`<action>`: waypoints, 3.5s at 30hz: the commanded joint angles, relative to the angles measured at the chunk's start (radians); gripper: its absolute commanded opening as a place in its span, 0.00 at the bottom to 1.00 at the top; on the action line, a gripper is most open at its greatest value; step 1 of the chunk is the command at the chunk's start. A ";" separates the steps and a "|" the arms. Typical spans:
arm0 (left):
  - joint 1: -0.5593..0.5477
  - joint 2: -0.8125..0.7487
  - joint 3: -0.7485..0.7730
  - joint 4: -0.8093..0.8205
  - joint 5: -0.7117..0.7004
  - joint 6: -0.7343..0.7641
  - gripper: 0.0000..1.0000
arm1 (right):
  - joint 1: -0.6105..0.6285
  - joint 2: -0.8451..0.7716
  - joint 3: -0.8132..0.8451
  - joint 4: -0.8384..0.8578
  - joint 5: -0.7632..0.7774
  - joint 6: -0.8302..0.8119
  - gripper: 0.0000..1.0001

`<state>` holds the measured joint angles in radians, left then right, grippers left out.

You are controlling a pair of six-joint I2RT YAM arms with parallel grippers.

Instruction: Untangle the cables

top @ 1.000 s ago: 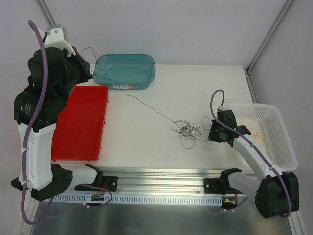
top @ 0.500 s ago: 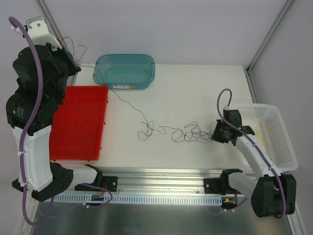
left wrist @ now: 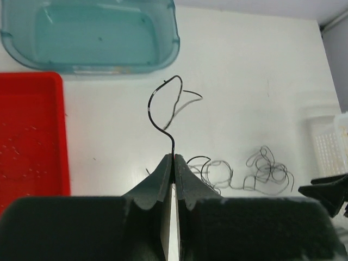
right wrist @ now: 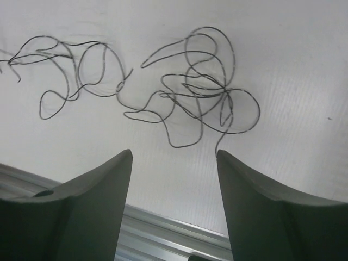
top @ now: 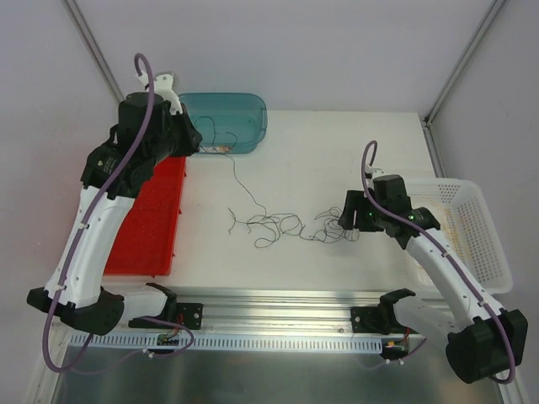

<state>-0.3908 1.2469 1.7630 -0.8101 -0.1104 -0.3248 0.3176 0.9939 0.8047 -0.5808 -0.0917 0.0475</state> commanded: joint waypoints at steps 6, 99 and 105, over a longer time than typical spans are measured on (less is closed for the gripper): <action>-0.034 -0.081 -0.244 0.107 0.086 -0.103 0.02 | 0.218 0.155 0.135 0.122 -0.071 -0.115 0.71; 0.158 0.052 0.293 0.310 -0.104 -0.017 0.04 | 0.031 0.108 -0.041 0.150 -0.227 0.046 0.87; 0.158 0.140 0.257 0.469 -0.144 -0.008 0.04 | 0.043 0.048 -0.056 0.151 -0.256 0.029 0.95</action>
<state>-0.2405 1.3663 2.0129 -0.5014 -0.2436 -0.3256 0.3531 1.0763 0.7517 -0.4519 -0.3130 0.0776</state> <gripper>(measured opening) 0.041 0.940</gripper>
